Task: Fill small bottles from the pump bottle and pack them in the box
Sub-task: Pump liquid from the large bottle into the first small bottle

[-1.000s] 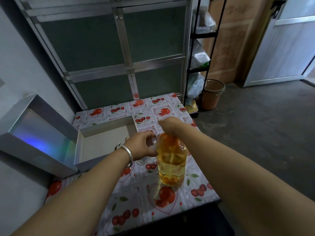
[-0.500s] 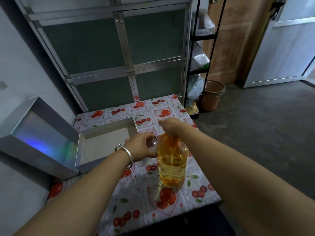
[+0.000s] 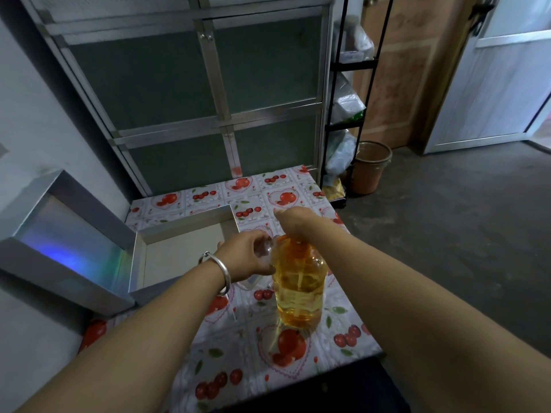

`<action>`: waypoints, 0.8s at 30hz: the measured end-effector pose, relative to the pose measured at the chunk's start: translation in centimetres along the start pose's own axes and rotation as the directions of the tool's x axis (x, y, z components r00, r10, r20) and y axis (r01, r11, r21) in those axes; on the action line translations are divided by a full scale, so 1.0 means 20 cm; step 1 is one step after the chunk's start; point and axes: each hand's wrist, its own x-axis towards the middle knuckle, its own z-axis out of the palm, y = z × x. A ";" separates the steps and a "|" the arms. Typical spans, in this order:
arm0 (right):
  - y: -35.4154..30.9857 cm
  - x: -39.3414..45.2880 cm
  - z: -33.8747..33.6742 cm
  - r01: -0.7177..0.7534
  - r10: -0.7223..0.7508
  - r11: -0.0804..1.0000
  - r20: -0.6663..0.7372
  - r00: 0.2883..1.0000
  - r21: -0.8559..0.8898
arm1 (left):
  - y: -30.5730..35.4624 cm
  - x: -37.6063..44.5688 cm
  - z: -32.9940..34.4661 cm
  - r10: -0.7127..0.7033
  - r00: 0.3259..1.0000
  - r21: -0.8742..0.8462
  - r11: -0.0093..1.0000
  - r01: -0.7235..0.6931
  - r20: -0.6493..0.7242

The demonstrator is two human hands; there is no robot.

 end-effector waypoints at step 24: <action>0.01 0.00 -0.02 0.029 -0.025 0.997 0.048 0.999 -0.074 | -0.01 0.00 0.01 -0.004 1.000 -0.029 1.000 0.004 0.013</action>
